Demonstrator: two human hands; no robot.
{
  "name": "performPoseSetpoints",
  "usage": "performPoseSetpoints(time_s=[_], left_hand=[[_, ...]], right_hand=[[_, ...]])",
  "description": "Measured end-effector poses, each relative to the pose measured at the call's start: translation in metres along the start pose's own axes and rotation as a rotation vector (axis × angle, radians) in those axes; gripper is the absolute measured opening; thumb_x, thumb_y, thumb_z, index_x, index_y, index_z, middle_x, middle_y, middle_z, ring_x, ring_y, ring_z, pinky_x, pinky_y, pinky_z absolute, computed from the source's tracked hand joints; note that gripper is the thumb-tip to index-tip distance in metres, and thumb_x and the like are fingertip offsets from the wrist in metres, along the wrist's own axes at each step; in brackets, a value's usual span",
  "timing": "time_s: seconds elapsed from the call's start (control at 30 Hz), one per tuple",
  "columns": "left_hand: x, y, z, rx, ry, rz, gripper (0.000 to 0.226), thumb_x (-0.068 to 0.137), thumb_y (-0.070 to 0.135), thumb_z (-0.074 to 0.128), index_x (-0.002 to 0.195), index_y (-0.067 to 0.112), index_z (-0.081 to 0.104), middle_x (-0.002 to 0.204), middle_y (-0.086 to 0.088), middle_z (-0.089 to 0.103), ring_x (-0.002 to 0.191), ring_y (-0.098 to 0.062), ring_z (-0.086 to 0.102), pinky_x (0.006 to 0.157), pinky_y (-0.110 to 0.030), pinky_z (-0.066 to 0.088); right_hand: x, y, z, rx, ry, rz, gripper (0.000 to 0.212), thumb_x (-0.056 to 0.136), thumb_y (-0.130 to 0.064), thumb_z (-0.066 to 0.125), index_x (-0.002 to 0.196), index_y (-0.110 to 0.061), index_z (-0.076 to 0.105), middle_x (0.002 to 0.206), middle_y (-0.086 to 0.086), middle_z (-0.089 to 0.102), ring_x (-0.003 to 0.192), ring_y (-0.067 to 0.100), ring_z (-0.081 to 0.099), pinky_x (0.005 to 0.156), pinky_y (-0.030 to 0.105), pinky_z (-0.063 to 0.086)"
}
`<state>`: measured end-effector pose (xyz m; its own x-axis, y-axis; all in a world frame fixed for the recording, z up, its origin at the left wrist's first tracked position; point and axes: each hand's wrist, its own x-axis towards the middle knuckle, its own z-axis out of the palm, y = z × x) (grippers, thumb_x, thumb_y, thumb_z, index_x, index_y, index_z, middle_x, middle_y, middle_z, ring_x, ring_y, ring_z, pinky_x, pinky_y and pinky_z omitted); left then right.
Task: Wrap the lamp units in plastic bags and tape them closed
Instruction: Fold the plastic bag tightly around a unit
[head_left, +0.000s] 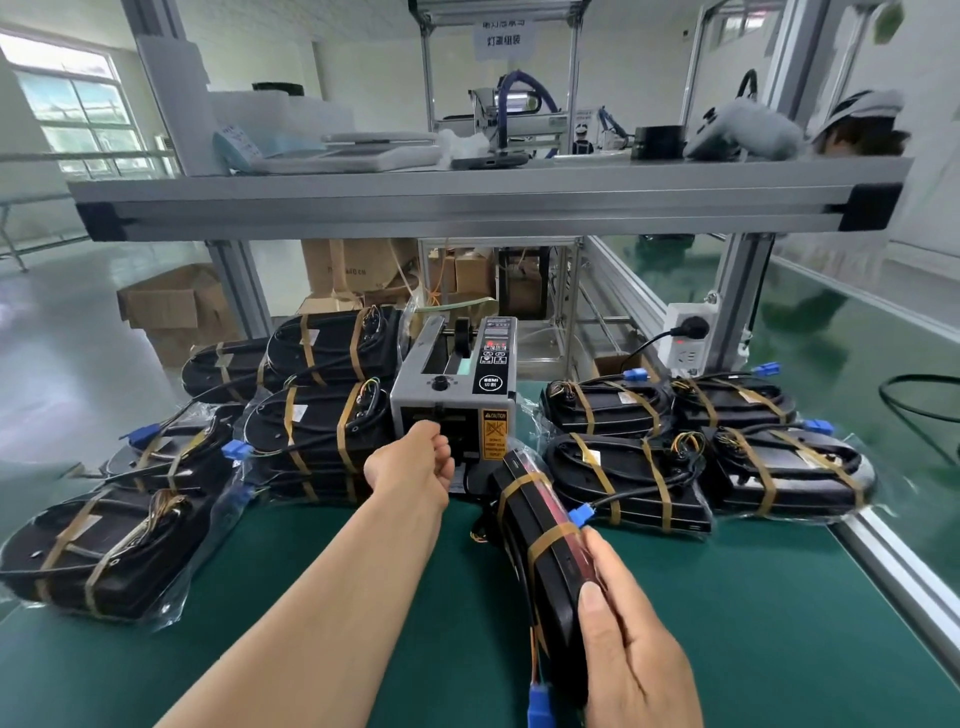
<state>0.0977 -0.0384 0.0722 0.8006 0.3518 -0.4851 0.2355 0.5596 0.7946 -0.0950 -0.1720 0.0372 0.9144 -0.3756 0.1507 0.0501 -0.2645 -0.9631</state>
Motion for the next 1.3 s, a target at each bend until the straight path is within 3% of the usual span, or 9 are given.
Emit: performPoseSetpoints(time_s=[0.1,0.2,0.3,0.4,0.47,0.53,0.7,1.03,1.3], left_hand=[[-0.017,-0.005,-0.014,-0.017,-0.093,0.093,0.021,0.088,0.009,0.067,0.070,0.013,0.056,0.047,0.006,0.051,0.037,-0.004,0.043,0.044,-0.019,0.044],[-0.047,-0.006,-0.037,0.121,-0.395,0.157,0.019,0.089,0.011,0.066,0.072,0.016,0.062,0.056,0.005,0.051,0.043,-0.006,0.042,0.049,-0.020,0.044],[-0.080,-0.005,-0.056,0.339,-0.694,0.222,0.025,0.088,0.016,0.067,0.063,0.020,0.063,0.063,0.001,0.051,0.050,-0.008,0.043,0.057,-0.023,0.045],[-0.110,-0.011,-0.064,0.624,-0.806,0.294,0.017,0.076,0.028,0.072,0.063,0.022,0.065,0.064,0.003,0.052,0.056,-0.009,0.043,0.061,-0.020,0.042],[-0.121,-0.019,-0.066,0.753,-0.808,0.356,0.017,0.079,0.029,0.074,0.066,0.021,0.068,0.064,0.007,0.055,0.057,-0.005,0.045,0.059,-0.014,0.039],[-0.126,-0.025,-0.066,0.773,-0.799,0.401,0.019,0.086,0.020,0.073,0.067,0.019,0.070,0.063,0.009,0.059,0.055,0.001,0.047,0.057,-0.009,0.039],[-0.128,-0.028,-0.060,0.765,-0.761,0.405,0.025,0.087,0.011,0.070,0.063,0.018,0.069,0.053,0.012,0.057,0.047,0.004,0.047,0.051,-0.007,0.037],[-0.125,-0.032,-0.059,0.754,-0.703,0.403,0.035,0.087,0.010,0.069,0.055,0.024,0.068,0.050,0.013,0.055,0.045,0.004,0.046,0.048,-0.007,0.037],[-0.128,-0.044,-0.060,0.750,-0.580,0.441,0.015,0.085,0.017,0.072,0.070,0.019,0.072,0.061,0.000,0.067,0.056,-0.007,0.056,0.059,-0.020,0.050]], right_hand=[[0.001,-0.002,-0.003,0.011,-0.005,0.004,0.042,0.099,-0.018,0.053,0.136,-0.037,0.054,0.133,-0.025,0.057,0.116,-0.019,0.047,0.087,-0.009,0.029],[0.002,-0.001,-0.004,0.026,-0.022,0.007,0.043,0.100,-0.017,0.051,0.138,-0.038,0.053,0.134,-0.031,0.052,0.117,-0.029,0.038,0.090,-0.009,0.027],[0.001,0.001,-0.004,0.028,-0.024,0.016,0.042,0.100,-0.020,0.051,0.133,-0.046,0.051,0.134,-0.033,0.051,0.117,-0.030,0.038,0.091,-0.008,0.027],[0.000,0.002,-0.004,0.051,-0.029,0.018,0.042,0.101,-0.022,0.051,0.136,-0.045,0.053,0.137,-0.031,0.054,0.122,-0.023,0.044,0.103,0.004,0.034],[-0.001,0.003,-0.005,0.070,-0.037,0.026,0.042,0.102,-0.022,0.050,0.138,-0.044,0.053,0.138,-0.026,0.056,0.126,-0.014,0.048,0.112,0.022,0.038],[-0.001,0.004,-0.006,0.082,-0.040,0.031,0.041,0.102,-0.023,0.048,0.138,-0.043,0.053,0.138,-0.024,0.058,0.127,-0.010,0.050,0.114,0.030,0.039],[-0.004,0.002,-0.005,0.086,-0.058,0.026,0.039,0.104,-0.022,0.044,0.138,-0.037,0.054,0.136,-0.021,0.060,0.125,-0.010,0.052,0.111,0.023,0.040],[-0.003,0.001,-0.005,0.075,-0.071,0.024,0.040,0.104,-0.021,0.043,0.141,-0.034,0.052,0.141,-0.016,0.057,0.132,-0.001,0.051,0.116,0.032,0.038],[-0.004,0.000,-0.005,0.067,-0.074,0.034,0.040,0.104,-0.024,0.043,0.140,-0.038,0.051,0.140,-0.019,0.057,0.131,-0.005,0.050,0.115,0.030,0.038]])
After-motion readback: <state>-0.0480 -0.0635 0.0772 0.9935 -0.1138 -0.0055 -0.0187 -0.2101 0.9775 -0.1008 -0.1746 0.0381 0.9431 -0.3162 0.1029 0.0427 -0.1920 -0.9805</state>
